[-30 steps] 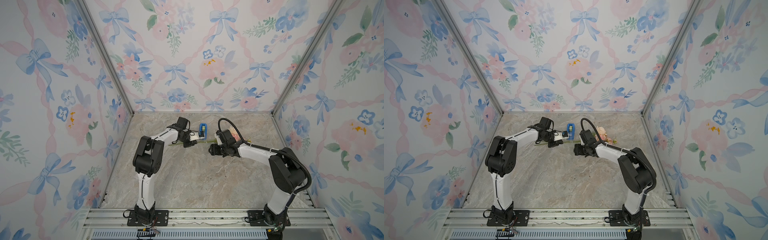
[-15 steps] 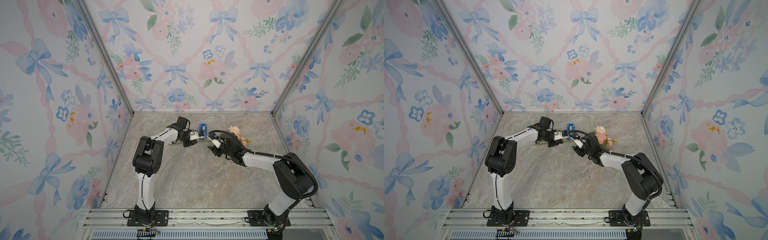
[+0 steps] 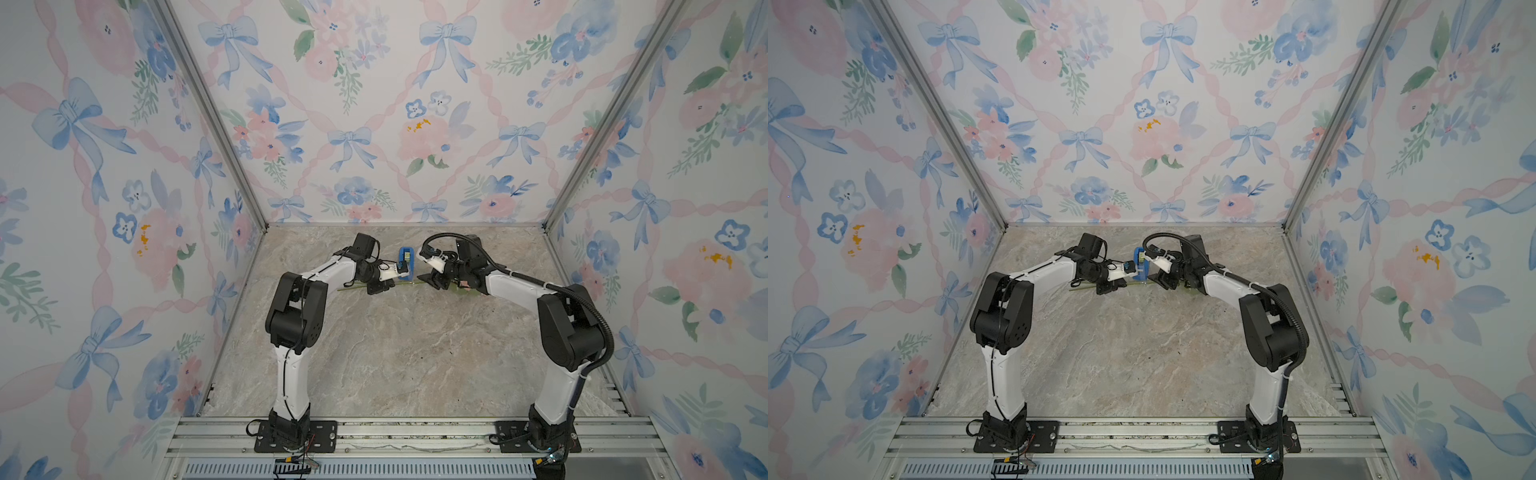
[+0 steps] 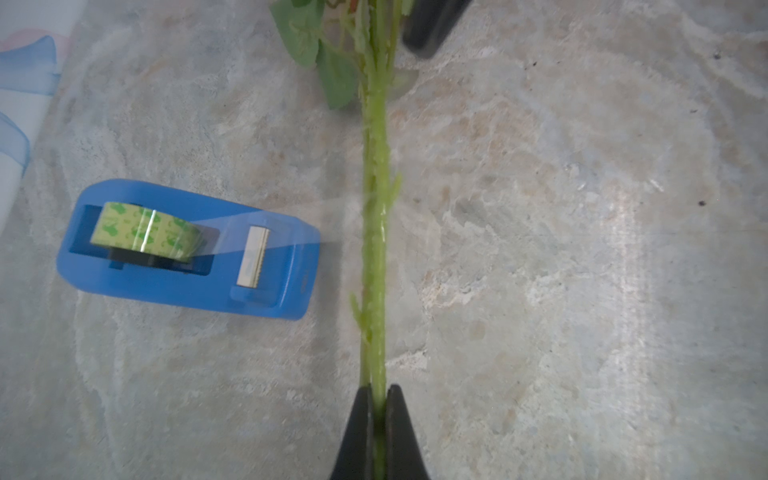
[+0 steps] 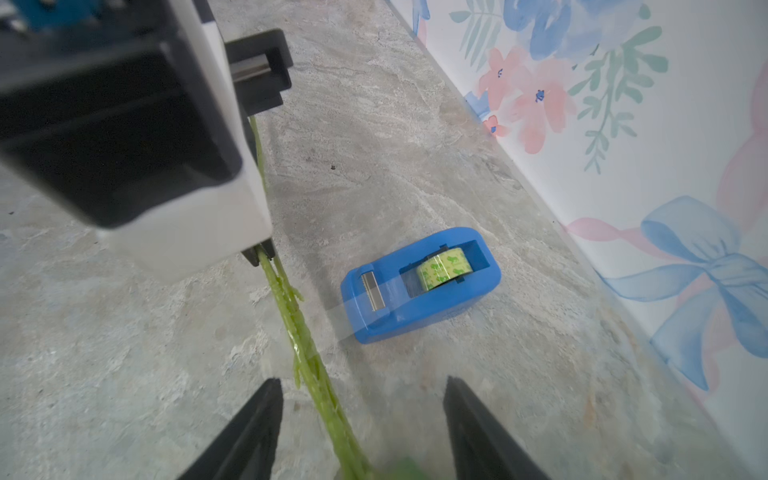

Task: Wrap bouquets with tape
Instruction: Wrap the tape around the bouquet.

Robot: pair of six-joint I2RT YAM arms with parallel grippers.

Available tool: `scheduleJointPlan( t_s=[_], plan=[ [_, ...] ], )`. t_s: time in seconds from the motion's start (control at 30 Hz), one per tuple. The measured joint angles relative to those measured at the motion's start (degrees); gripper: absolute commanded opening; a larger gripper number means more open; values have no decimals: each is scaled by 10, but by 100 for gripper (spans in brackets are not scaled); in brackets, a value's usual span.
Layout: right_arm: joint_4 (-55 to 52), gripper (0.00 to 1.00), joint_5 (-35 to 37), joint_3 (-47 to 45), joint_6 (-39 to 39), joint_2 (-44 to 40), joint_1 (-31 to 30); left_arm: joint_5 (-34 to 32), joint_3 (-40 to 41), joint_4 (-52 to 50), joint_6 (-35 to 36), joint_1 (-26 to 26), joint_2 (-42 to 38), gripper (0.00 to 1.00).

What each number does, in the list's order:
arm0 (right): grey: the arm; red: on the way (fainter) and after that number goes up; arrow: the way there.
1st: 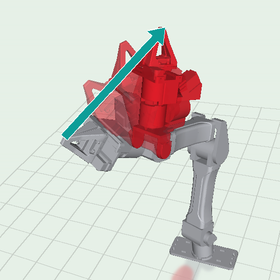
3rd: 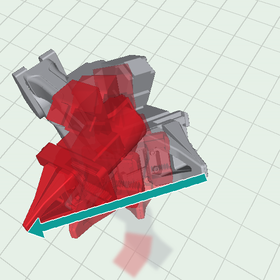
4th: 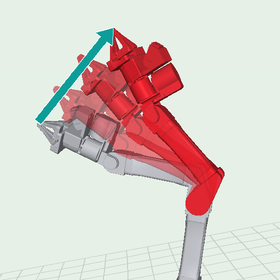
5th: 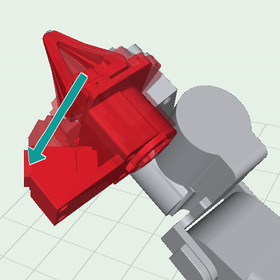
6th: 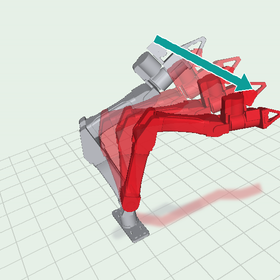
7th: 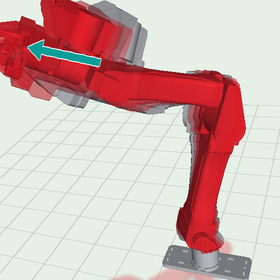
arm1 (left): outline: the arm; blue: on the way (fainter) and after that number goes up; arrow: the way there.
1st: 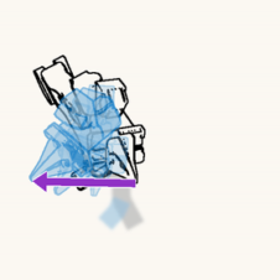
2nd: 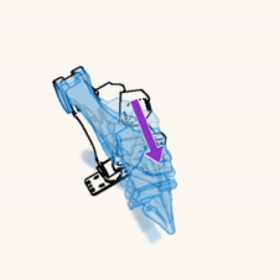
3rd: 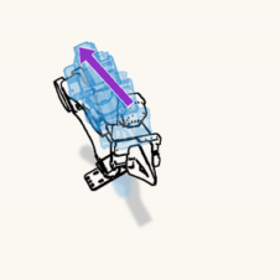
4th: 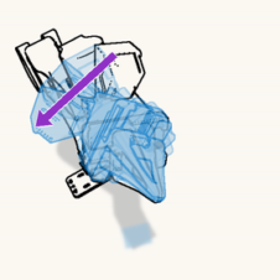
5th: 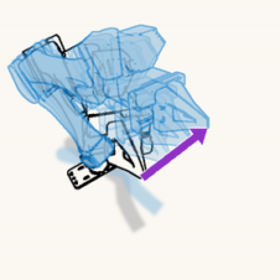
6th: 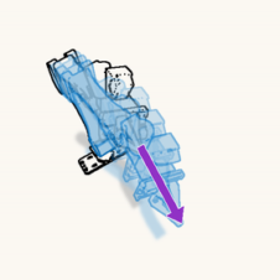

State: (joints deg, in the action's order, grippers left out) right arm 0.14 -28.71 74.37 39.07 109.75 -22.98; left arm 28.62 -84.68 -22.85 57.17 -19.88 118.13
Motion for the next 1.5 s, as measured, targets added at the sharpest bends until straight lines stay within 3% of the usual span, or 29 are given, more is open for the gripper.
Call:
scheduleJointPlan(
  t_s=[0.23, 0.57, 0.8, 1.07, 1.5],
  plan=[
    [-153, 71, 14, 119, 50, 79, -15, 6, 0, 0, -2, 0, 0, 0],
    [-270, 69, 46, 200, 84, 122, -20, 7, 0, -8, -2, 1, 0, 0],
    [-309, 68, 42, 236, 85, 136, -25, 6, 0, -11, -2, 0, 0, 0],
    [-402, 68, 40, 337, 85, 198, -39, 8, 0, -11, -2, 0, -2, 0],
    [-451, 61, 84, 384, 79, 241, -54, 18, 0, -13, -3, 0, -5, 0]
  ],
)
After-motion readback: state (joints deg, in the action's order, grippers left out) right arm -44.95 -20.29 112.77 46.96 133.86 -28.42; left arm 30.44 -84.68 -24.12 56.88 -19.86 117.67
